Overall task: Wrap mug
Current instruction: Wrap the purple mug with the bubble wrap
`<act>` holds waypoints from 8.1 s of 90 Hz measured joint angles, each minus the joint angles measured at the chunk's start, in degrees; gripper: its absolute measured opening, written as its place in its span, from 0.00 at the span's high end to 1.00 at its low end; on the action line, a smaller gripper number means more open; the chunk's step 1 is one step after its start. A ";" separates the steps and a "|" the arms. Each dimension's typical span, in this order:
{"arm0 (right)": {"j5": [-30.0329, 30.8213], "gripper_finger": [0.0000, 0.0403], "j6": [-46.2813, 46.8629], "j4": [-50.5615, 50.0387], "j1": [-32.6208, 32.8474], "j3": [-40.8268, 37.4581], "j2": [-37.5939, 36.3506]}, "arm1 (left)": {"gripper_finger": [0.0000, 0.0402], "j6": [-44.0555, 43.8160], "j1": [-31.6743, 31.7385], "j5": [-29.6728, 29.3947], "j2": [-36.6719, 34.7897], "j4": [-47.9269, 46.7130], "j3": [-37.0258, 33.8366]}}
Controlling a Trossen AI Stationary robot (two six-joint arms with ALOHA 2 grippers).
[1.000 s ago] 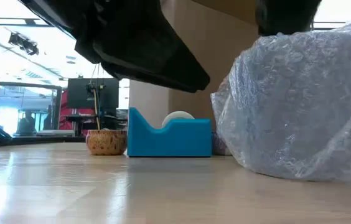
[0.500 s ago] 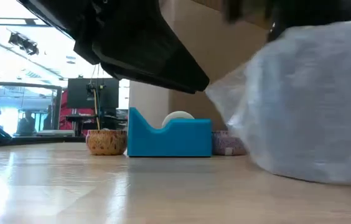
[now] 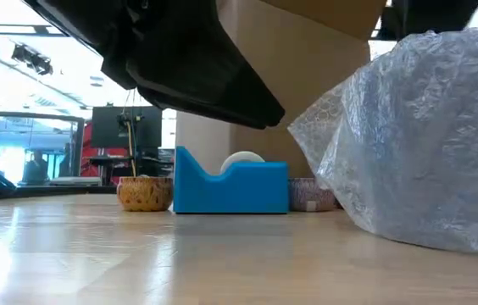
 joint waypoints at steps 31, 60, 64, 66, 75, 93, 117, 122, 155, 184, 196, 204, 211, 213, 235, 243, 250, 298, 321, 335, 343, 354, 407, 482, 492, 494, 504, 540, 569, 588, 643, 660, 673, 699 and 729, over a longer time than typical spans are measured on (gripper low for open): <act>-4.39 1.00 -2.80 2.97 -1.11 0.30 5.37 | 0.68 -0.07 0.26 -0.02 0.00 -0.04 0.00; -2.28 1.00 -2.41 2.28 -0.35 1.64 -0.41 | 0.68 -0.09 0.28 -0.01 0.00 -0.31 0.00; -2.35 1.00 -2.35 2.08 -0.12 1.54 -0.49 | 0.68 -0.09 0.28 -0.01 0.00 -0.30 0.00; -2.34 1.00 -2.37 2.10 -0.04 1.53 -0.65 | 0.68 -0.09 0.28 -0.01 0.00 -0.31 0.00; -1.14 1.00 -2.34 2.35 0.46 1.64 -1.47 | 0.68 -0.11 0.28 0.00 0.00 -0.39 0.00; 7.15 1.00 -1.01 2.75 0.95 1.24 -1.33 | 0.68 -0.13 0.28 -0.01 0.00 -0.28 0.00; 4.89 1.00 0.37 9.50 0.78 -5.01 -1.33 | 0.68 -0.26 0.28 0.00 -0.02 -0.26 0.00; 3.49 1.00 0.88 11.10 0.78 -6.22 -1.40 | 0.68 -0.26 0.28 0.00 -0.02 -0.26 0.00; -4.31 1.00 5.32 12.93 0.58 -8.09 -1.38 | 0.68 -0.35 0.28 -0.02 -0.02 -0.28 0.00; -5.11 1.00 1.46 10.64 0.74 -2.84 -2.49 | 0.68 -1.20 0.28 0.00 -0.02 -1.39 0.00; -1.57 1.00 0.84 8.03 1.82 -1.62 -3.97 | 0.68 -1.58 0.27 -0.01 -0.02 -1.54 0.00; 0.87 1.00 1.67 5.62 2.44 -1.62 -4.12 | 0.68 -1.60 0.28 -0.01 -0.02 -1.55 0.00; 1.81 1.00 3.19 3.66 2.85 -1.95 -4.09 | 0.68 -2.16 0.28 0.00 -0.02 -1.59 0.00; 2.05 1.00 3.77 3.77 2.92 -2.35 -4.09 | 0.68 -2.45 0.28 -0.02 -0.02 -1.70 0.00; 3.28 1.00 9.27 6.06 2.87 -8.38 -4.17 | 0.68 -2.75 0.28 -0.02 -0.02 -1.57 0.00; 3.40 1.00 9.23 7.82 2.83 -9.25 -4.17 | 0.68 -2.75 0.27 0.00 -0.02 -1.18 0.00; 2.70 1.00 8.11 10.34 2.72 -9.29 -4.13 | 0.68 -2.75 0.28 -0.02 -0.02 -0.55 0.00; -0.33 1.00 -3.30 14.35 3.74 -3.06 -5.30 | 0.68 -0.19 -0.67 0.02 -1.11 -0.43 0.00; 0.33 1.00 -9.03 13.49 4.10 -1.34 -5.44 | 0.68 -0.02 -1.01 0.00 -1.11 -0.93 0.00; -0.90 1.00 -10.67 11.39 4.10 -1.34 -5.59 | 0.68 0.43 -0.97 0.00 -1.11 -1.16 0.00; -0.92 1.00 -12.13 10.20 4.10 -1.34 -5.78 | 0.68 0.44 -0.44 0.00 -1.11 -1.75 0.00; -0.83 1.00 -15.82 9.86 4.10 -1.34 -6.69 | 0.68 0.41 0.25 -0.01 -1.11 -1.68 0.00; 1.60 1.00 -37.95 16.61 6.80 -1.29 -8.04 | 0.68 -11.49 -0.61 -0.24 -0.81 6.98 0.02; 10.25 1.00 -36.98 20.38 10.36 -1.29 -8.02 | 0.68 -17.87 -2.45 -0.81 2.78 20.43 0.02; 10.15 1.00 -35.47 20.44 10.53 -1.29 -8.02 | 0.68 -17.85 -2.45 -0.82 2.78 20.70 0.02; 10.12 1.00 -35.09 20.44 10.53 -1.29 -8.02 | 0.68 -17.84 -2.45 -0.83 2.78 20.69 0.02; 10.14 1.00 -33.78 20.46 10.46 -1.29 -8.02 | 0.68 -17.81 -2.45 -0.83 2.78 20.81 0.02; 5.70 1.00 -33.56 24.84 8.52 -1.29 -8.00 | 0.68 -14.51 -2.43 -0.86 2.78 20.80 0.02; 2.08 1.00 -30.65 23.33 9.31 -1.29 -8.00 | 0.68 -14.58 -2.22 -0.87 2.78 21.03 0.02; 2.71 1.00 -27.72 17.03 9.74 -1.29 -8.00 | 0.68 -13.00 -1.01 -0.85 2.78 21.01 0.02; 10.17 1.00 -22.03 19.11 10.04 -4.75 -7.79 | 0.68 -16.30 -0.75 -0.81 2.78 21.03 0.02; 12.33 1.00 -18.84 19.98 10.94 -5.95 -7.74 | 0.68 -16.55 -2.48 -0.99 2.78 21.13 0.02; 13.72 1.00 -17.74 23.68 11.74 -7.83 -7.74 | 0.68 -16.55 -3.32 -2.13 2.78 21.34 0.02; 16.72 1.00 -16.16 28.51 10.39 -12.81 -7.71 | 0.68 -16.25 -3.52 -3.26 2.75 21.43 0.02; 10.03 1.00 -16.66 36.26 6.56 -20.19 -7.80 | 0.68 -14.73 -3.48 -4.41 2.75 21.49 0.02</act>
